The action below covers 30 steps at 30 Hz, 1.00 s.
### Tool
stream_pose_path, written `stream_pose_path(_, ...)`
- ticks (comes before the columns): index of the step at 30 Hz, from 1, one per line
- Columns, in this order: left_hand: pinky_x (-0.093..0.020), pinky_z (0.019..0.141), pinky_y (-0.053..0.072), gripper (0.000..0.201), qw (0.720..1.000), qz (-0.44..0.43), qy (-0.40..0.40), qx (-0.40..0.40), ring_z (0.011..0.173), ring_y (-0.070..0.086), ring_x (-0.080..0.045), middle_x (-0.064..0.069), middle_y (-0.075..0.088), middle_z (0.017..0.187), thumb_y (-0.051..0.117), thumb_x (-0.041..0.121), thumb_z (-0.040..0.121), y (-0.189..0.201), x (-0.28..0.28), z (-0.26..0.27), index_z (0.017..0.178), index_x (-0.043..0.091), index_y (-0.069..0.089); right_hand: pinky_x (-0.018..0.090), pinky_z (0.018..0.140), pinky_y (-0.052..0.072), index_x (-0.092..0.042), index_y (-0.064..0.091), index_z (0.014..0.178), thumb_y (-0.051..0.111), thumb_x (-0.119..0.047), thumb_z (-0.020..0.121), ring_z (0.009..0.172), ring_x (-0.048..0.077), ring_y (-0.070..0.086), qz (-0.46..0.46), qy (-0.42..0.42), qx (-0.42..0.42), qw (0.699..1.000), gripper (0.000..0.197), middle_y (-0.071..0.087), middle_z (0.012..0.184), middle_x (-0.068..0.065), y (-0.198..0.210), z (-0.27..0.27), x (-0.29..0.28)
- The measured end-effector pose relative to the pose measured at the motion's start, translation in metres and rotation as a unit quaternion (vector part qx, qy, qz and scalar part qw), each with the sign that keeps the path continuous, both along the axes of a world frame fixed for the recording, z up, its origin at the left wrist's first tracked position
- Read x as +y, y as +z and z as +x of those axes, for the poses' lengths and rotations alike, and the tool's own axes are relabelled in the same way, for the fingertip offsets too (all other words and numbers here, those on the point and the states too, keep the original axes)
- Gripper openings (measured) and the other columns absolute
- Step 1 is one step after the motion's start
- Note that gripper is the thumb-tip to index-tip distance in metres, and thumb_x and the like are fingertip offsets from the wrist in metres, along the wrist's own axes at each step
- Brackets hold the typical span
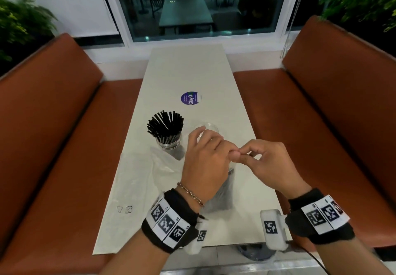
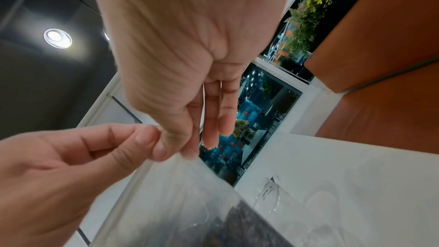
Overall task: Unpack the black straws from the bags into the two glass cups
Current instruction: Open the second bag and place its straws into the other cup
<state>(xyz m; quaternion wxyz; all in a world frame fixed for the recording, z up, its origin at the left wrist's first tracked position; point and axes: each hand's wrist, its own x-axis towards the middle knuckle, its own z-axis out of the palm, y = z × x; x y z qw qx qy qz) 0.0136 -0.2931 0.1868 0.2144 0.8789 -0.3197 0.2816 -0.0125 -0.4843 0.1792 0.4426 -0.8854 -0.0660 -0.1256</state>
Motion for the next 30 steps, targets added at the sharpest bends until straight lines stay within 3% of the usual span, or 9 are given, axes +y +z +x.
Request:
stream_pose_path(4,-0.047,0.114,0.041,0.012,0.997,0.073,0.018,0.018,0.101,0.067,-0.023,0.004,0.075,0.089,0.071,0.031,0.099,-0.001,0.02,-0.003,0.093,0.023,0.078,0.009,0.066,0.051,-0.023,0.084,0.082,0.087,-0.028,0.086,0.08,0.011,0.073,-0.001,0.006,0.009,1.0,0.007,0.081,0.082,-0.018,-0.003,0.001,-0.002)
stream_pose_path(10,-0.043,0.113,0.031,0.038,0.986,0.116,0.103,0.057,0.116,0.065,-0.019,0.015,0.079,0.096,0.045,0.046,0.1,0.01,0.111,0.001,0.091,0.033,0.079,0.011,0.068,0.053,-0.022,0.083,0.079,0.087,-0.023,0.086,0.08,0.009,0.075,0.036,0.012,0.045,0.998,0.008,0.082,0.087,-0.022,-0.004,0.003,-0.015)
stream_pose_path(14,-0.044,0.105,0.037,0.032,0.984,0.098,0.141,0.05,0.114,0.068,-0.023,0.013,0.079,0.093,0.054,0.047,0.097,0.011,0.154,0.0,0.086,0.03,0.078,0.016,0.071,0.057,-0.024,0.083,0.08,0.087,-0.024,0.086,0.08,0.013,0.076,0.061,0.018,0.066,0.996,0.007,0.081,0.087,-0.023,-0.005,0.003,-0.014)
stream_pose_path(17,-0.031,0.103,0.037,0.028,0.984,-0.001,0.132,0.119,0.117,0.066,-0.011,0.021,0.073,0.104,0.066,0.055,0.091,0.008,0.171,-0.005,0.096,0.03,0.077,0.026,0.084,0.06,-0.019,0.082,0.081,0.086,-0.02,0.086,0.086,0.015,0.078,0.112,0.021,0.106,0.988,0.006,0.083,0.09,-0.016,-0.003,0.0,-0.011)
stream_pose_path(20,-0.014,0.109,0.04,0.085,0.902,-0.222,0.072,0.362,0.125,0.058,0.011,0.019,0.069,0.132,0.097,0.045,0.062,-0.012,0.171,-0.014,0.137,0.033,0.06,0.039,0.103,0.058,-0.012,0.081,0.093,0.087,-0.015,0.081,0.106,0.012,0.078,0.179,0.055,0.136,0.973,0.014,0.083,0.109,-0.009,-0.005,-0.007,-0.012)
stream_pose_path(23,-0.034,0.121,0.039,0.139,0.796,-0.317,-0.013,0.516,0.141,0.052,0.002,0.015,0.057,0.153,0.107,0.043,0.039,-0.051,0.15,-0.02,0.158,0.039,0.036,0.035,0.117,0.045,-0.023,0.068,0.135,0.098,-0.007,0.06,0.133,0.01,0.064,0.234,0.143,0.209,0.939,0.082,0.071,0.14,-0.01,-0.02,-0.015,-0.009)
stream_pose_path(25,-0.04,0.126,0.036,0.146,0.793,-0.296,-0.034,0.531,0.144,0.049,0.0,0.016,0.056,0.155,0.109,0.034,0.033,-0.075,0.123,-0.022,0.158,0.041,0.035,0.025,0.117,0.044,-0.028,0.052,0.151,0.101,0.006,0.051,0.139,0.004,0.057,0.217,0.184,0.255,0.924,0.117,0.062,0.148,-0.019,-0.037,-0.019,0.004)
stream_pose_path(28,-0.044,0.124,0.04,0.141,0.788,-0.324,-0.068,0.52,0.143,0.054,-0.009,0.008,0.062,0.149,0.109,0.011,0.036,-0.096,0.084,-0.024,0.157,0.029,0.038,0.03,0.109,0.055,-0.022,0.055,0.147,0.099,0.015,0.052,0.135,0.009,0.062,0.224,0.171,0.255,0.925,0.112,0.065,0.144,-0.015,-0.06,-0.022,0.027)
stream_pose_path(30,-0.036,0.118,0.046,0.138,0.769,-0.352,-0.106,0.523,0.14,0.058,-0.015,0.001,0.066,0.145,0.105,-0.002,0.037,-0.101,0.066,-0.023,0.156,0.02,0.039,0.031,0.099,0.061,-0.026,0.058,0.142,0.098,0.015,0.055,0.129,0.01,0.066,0.224,0.151,0.233,0.934,0.104,0.069,0.138,-0.014,-0.073,-0.022,0.039)
